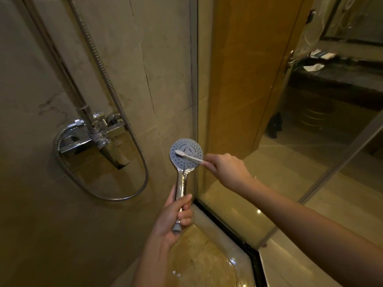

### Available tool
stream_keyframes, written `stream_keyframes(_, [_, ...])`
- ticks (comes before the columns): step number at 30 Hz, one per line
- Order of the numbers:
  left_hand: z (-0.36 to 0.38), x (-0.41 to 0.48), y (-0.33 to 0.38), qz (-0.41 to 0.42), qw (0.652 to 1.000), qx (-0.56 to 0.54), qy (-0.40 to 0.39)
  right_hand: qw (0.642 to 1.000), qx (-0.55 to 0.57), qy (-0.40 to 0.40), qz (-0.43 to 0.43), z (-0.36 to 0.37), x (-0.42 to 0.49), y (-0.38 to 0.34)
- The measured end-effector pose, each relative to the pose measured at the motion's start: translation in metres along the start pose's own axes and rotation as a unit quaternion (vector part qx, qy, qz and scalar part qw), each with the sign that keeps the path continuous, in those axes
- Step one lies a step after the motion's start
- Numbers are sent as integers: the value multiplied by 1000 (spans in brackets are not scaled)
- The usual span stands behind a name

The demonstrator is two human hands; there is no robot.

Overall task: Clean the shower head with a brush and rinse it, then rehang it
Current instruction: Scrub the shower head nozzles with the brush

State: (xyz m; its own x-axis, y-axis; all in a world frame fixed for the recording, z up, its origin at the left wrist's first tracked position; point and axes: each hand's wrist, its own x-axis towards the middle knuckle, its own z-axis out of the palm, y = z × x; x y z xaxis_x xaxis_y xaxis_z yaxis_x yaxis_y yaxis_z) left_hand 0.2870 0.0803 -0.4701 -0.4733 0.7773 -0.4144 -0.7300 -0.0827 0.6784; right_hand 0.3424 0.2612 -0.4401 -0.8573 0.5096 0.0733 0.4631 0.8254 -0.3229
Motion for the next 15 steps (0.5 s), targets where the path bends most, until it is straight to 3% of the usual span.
stream_keyframes(4, [-3,-2,2,18,999,27,1,995,46,19,82,-10,11,19])
stream_keyframes(8, [-7,-2,6,19,1000,0,15,999,11,-30,25,-3,-6,4])
stream_keyframes(12, [-4,0,6,5,1000,-24,3,994,67,10,88,-2,2,20])
stream_keyframes(15, [-4,-2,7,-4,997,-71,-11,996,65,-15,59,6,-10,13])
